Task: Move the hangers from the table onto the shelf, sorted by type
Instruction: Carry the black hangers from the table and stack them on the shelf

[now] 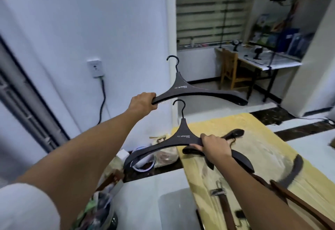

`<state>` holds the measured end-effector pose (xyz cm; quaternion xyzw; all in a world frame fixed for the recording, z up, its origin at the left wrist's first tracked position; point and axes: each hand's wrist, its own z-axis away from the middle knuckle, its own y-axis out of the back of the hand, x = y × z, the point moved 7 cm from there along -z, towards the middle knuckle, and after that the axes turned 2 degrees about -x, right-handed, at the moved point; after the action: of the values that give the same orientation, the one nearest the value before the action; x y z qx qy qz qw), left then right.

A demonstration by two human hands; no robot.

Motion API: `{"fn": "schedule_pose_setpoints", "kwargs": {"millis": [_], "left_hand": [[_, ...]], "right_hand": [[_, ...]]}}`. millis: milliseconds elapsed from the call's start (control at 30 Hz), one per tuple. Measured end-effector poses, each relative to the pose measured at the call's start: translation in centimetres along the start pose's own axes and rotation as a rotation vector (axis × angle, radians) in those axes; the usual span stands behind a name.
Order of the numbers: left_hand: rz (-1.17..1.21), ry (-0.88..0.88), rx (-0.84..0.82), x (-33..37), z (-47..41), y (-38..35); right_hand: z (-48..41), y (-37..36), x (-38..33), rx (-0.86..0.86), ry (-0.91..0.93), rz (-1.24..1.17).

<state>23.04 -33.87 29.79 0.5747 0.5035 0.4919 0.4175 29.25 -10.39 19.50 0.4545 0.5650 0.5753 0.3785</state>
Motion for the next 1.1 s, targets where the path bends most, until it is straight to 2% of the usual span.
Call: {"fn": "schedule_pose_setpoints", "kwargs": {"millis": [300,433,500,700,1100], "left_hand": [[0.013,0.277,-0.012,-15.7,8.6,2.2],[0.028,0.400,-0.012,-21.3,15.0,2.6],[0.023,0.450,-0.018,-23.5,18.3,2.6],[-0.030,0.582,-0.032,-29.1,27.0,3.5],[-0.066,0.864,0.103,-35.7,39.2,9.0]], "right_hand": [[-0.9,1.8,-13.1,0.076,0.195,0.008],[0.8,2.8,-19.4,0.162,0.321,0.014],[1.5,2.4,-22.0,0.140,0.372,-0.001],[4.2,3.3,-28.6,0.102,0.504,0.018],[5.7,3.5,-41.0,0.072,0.868,-0.064]]}}
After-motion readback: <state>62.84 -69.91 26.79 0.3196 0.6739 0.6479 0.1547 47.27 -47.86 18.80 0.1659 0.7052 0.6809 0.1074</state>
